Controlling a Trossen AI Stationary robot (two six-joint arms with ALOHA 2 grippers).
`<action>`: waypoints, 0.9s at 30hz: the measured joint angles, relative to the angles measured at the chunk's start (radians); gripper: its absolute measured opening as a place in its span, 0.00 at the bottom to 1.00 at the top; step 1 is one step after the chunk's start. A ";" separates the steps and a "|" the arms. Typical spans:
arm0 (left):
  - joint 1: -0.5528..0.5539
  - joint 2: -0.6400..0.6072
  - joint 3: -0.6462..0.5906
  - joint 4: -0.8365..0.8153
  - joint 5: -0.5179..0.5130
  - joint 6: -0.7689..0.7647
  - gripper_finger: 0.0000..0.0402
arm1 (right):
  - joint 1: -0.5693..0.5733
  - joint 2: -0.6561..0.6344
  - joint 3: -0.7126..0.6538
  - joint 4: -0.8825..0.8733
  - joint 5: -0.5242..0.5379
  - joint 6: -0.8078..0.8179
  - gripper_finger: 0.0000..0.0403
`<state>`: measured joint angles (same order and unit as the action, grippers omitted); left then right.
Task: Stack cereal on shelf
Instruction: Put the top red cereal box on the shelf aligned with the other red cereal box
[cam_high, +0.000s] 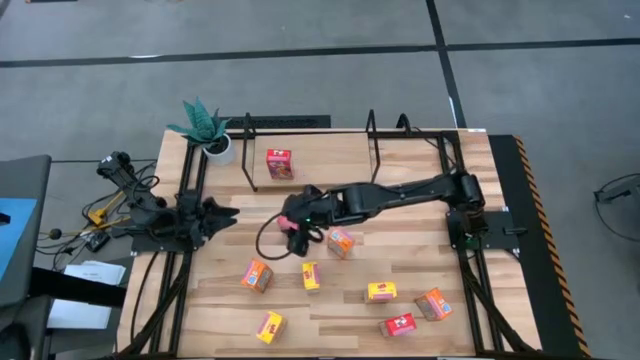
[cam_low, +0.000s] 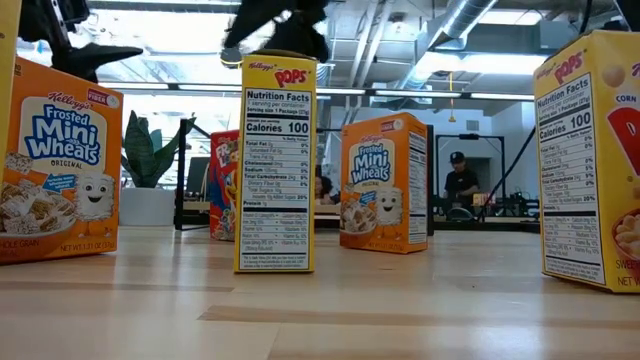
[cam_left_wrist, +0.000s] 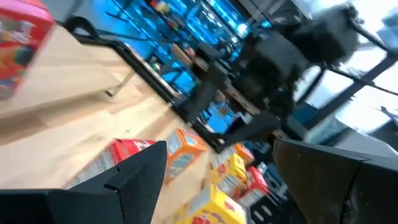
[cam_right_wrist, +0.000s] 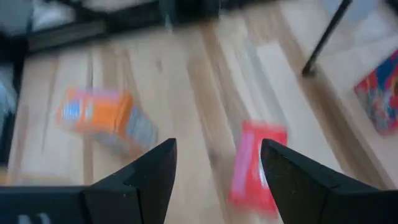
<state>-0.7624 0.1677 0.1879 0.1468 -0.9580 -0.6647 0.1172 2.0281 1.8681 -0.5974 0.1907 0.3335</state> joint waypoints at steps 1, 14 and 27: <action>0.000 0.000 0.000 0.001 0.012 0.000 0.71 | 0.002 0.003 -0.002 -0.014 0.015 0.006 0.64; 0.000 0.000 0.000 0.001 0.001 -0.033 0.71 | 0.012 0.090 -0.004 -0.015 0.127 0.024 0.64; 0.000 0.000 0.000 0.000 0.002 -0.032 0.71 | -0.016 0.106 -0.004 -0.035 0.155 0.013 0.64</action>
<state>-0.7628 0.1677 0.1879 0.1465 -0.9564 -0.6968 0.1016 2.1338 1.8645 -0.6326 0.3454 0.3467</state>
